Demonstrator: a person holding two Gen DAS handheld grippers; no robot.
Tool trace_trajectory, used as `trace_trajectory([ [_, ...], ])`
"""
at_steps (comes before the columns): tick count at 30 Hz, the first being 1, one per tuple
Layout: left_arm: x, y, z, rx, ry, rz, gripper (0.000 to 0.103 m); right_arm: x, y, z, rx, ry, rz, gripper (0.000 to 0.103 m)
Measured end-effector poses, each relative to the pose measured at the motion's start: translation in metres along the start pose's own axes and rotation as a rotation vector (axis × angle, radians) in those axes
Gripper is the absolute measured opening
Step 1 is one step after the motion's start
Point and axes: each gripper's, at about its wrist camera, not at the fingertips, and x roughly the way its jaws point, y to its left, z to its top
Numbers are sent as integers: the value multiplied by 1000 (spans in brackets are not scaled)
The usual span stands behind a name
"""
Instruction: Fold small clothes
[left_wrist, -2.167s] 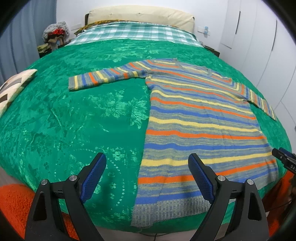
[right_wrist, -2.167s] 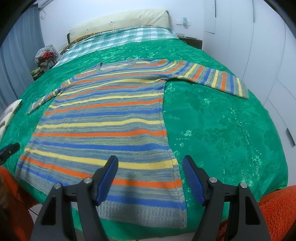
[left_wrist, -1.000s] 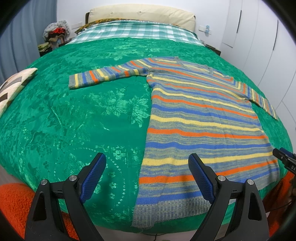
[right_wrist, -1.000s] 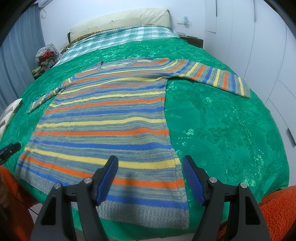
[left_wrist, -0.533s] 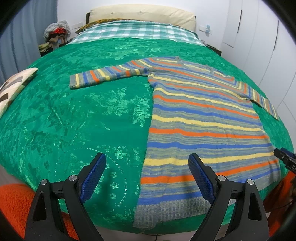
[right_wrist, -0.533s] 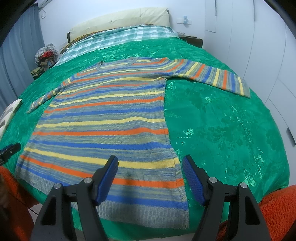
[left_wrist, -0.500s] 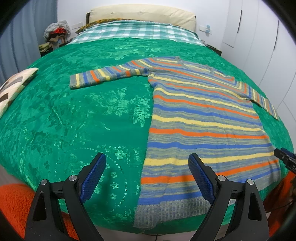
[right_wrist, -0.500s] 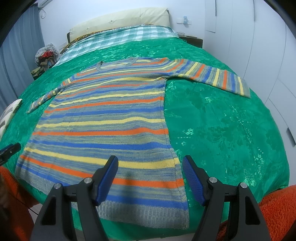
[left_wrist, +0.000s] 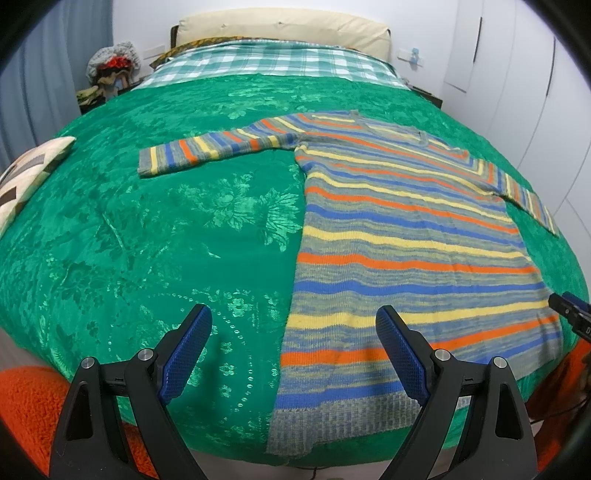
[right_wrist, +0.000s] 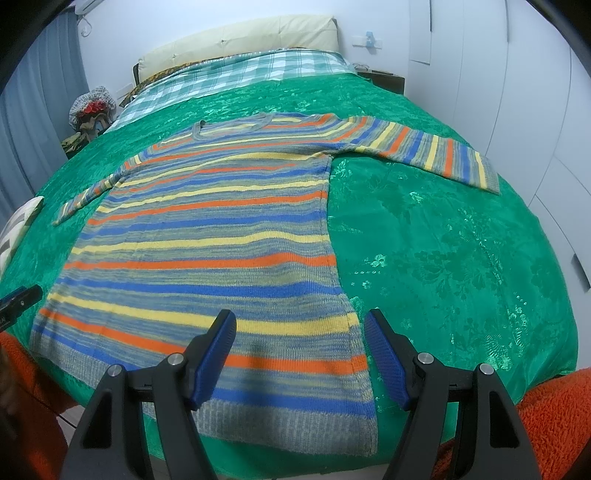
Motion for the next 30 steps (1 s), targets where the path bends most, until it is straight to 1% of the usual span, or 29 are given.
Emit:
trace_trajectory([
  [30,-1,-1,0,10,-5,1,92,1,0,0,0,2,2,71],
])
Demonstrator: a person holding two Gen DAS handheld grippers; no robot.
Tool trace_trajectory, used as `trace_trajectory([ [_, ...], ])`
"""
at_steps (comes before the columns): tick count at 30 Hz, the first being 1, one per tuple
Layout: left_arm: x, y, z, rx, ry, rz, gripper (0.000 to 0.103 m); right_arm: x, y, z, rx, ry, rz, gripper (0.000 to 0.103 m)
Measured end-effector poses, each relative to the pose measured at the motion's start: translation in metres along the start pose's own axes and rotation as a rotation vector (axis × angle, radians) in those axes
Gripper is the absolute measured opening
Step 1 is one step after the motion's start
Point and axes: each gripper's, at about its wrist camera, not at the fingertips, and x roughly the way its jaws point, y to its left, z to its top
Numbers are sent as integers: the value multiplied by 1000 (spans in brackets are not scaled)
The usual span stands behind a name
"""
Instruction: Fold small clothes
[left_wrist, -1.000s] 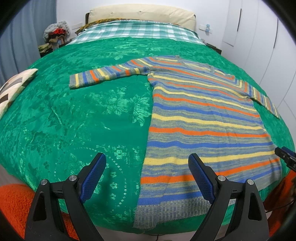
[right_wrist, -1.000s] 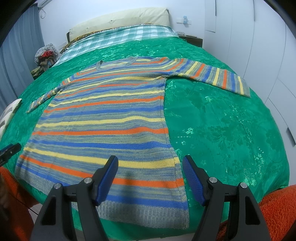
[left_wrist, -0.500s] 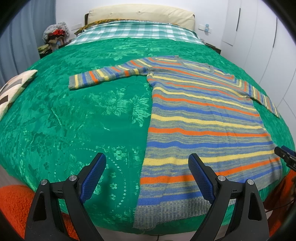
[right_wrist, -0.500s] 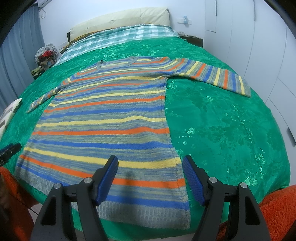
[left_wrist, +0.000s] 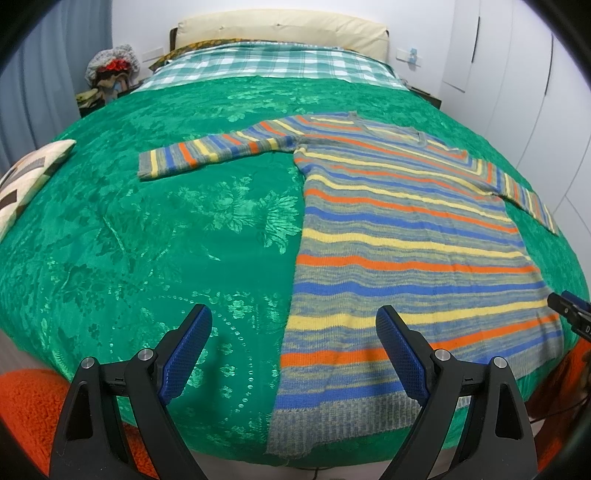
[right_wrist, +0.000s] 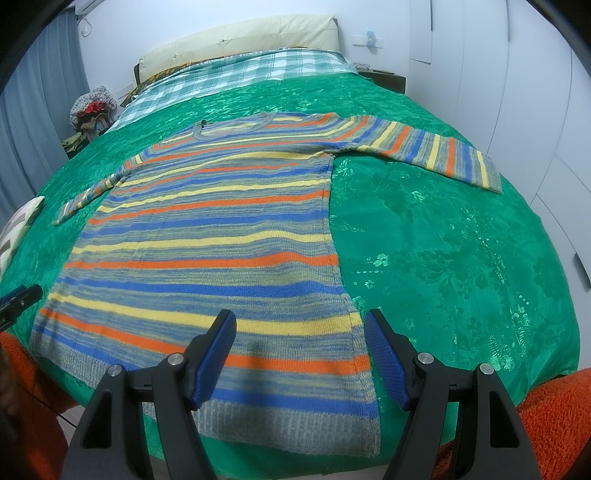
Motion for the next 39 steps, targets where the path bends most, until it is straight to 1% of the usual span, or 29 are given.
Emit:
trace_trajectory([
  [37,-3,3,2,1,-5,3,92,0,0,0,3,1,1,71],
  [39,-4,4,3,-1,-8,4,92,0,-1,0,15,7,13,71],
])
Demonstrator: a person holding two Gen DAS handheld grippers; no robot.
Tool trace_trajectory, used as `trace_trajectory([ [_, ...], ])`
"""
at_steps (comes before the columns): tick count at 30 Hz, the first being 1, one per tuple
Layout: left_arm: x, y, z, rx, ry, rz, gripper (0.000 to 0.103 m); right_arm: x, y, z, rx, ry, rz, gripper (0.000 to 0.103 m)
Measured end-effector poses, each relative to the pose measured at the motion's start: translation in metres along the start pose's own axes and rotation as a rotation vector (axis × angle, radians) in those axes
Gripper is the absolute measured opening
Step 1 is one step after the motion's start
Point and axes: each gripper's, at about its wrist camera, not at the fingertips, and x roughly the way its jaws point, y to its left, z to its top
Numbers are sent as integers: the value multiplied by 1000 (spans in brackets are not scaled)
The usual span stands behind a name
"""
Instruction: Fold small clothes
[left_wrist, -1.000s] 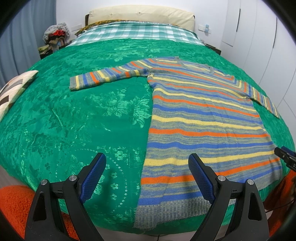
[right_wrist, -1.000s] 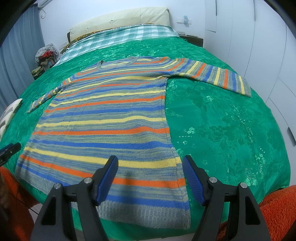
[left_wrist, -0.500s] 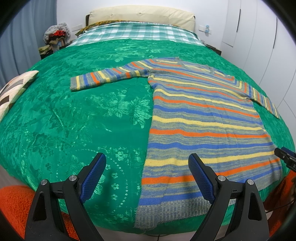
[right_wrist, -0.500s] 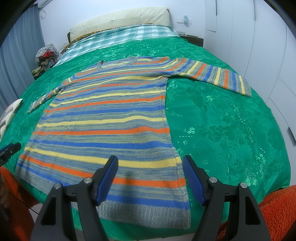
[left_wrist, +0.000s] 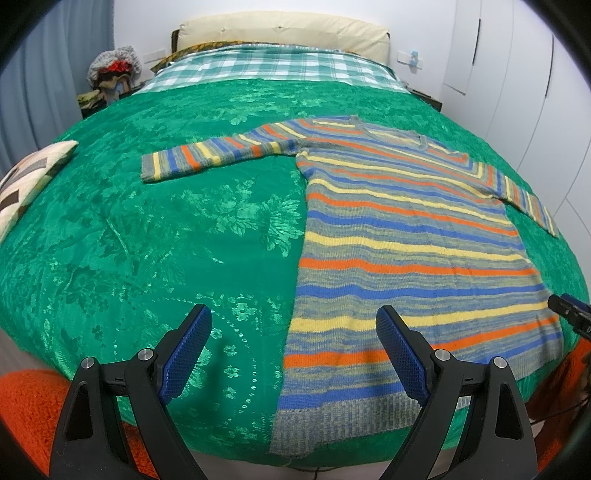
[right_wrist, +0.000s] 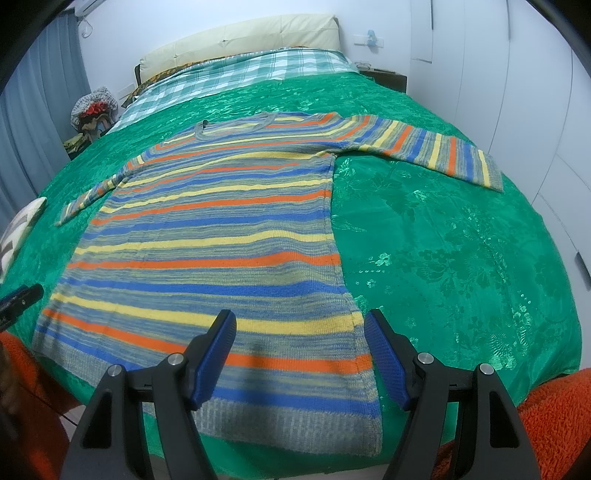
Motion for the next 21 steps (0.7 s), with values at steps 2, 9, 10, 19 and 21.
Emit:
trace_trajectory([
  [2,-2,2,1,-8,-8,1,92,0,-6,5,37,13,32,71],
  [9,2,11,3,-51,2,1,93,-9,-117,66,353,-82,41,71],
  [10,3,10,3,-52,4,2,93,-8,-135,74,394,-92,29,71],
  [19,9,1,-1,-13,25,34,93,77,-258,92,878,59,236,70],
  [21,13,2,-1,-22,35,38,93,83,-260,95,920,24,257,69],
])
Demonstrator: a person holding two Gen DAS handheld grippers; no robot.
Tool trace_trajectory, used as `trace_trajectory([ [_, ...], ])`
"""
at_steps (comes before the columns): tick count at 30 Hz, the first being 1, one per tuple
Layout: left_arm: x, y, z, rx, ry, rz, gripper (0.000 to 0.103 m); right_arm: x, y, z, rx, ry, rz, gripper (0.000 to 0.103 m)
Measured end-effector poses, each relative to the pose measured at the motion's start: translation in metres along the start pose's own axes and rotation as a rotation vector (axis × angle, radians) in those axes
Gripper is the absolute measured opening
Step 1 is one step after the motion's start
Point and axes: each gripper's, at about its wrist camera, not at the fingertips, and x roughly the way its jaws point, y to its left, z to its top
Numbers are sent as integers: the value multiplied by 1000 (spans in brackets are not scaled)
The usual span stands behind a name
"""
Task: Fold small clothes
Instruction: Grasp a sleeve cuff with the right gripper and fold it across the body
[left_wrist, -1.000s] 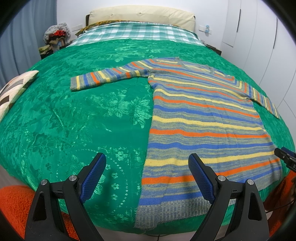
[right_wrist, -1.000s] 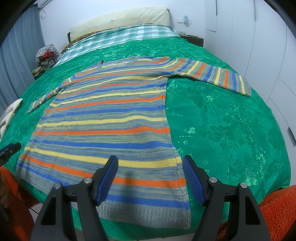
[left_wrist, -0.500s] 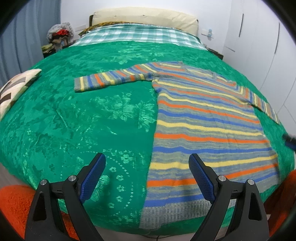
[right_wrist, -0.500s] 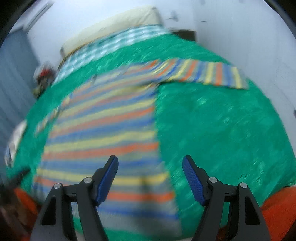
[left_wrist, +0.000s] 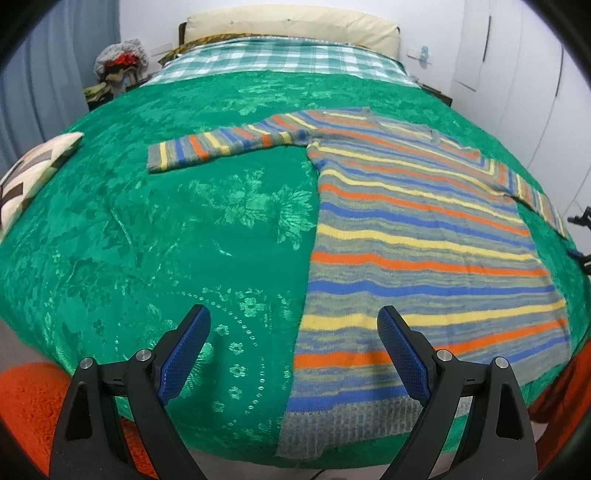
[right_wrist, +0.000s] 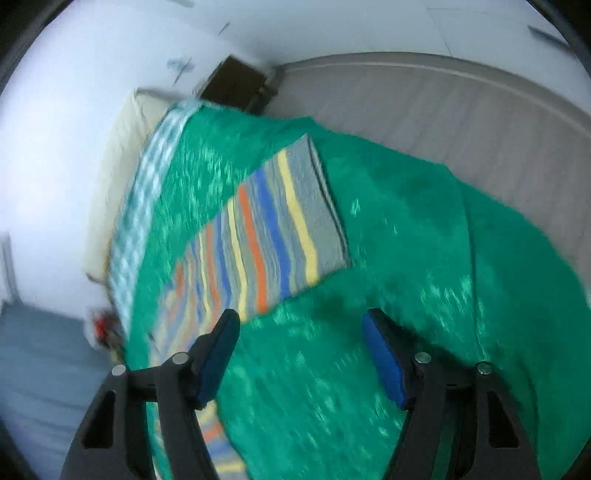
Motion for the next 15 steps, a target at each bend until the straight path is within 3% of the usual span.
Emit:
trace_trajectory([
  [5,10,0,-1,-11,38,14,93,29,7,15,54,-37,18,67],
  [8,10,0,-2,-12,40,25,93,41,10,21,84,-65,30,57],
  [10,11,1,-2,-21,42,24,93,41,13,27,75,-74,18,10],
  [13,13,2,-2,-33,45,16,93,25,39,35,-36,-110,-49,7],
  [15,14,2,-2,-37,47,5,93,13,81,34,-182,-147,-70,7],
])
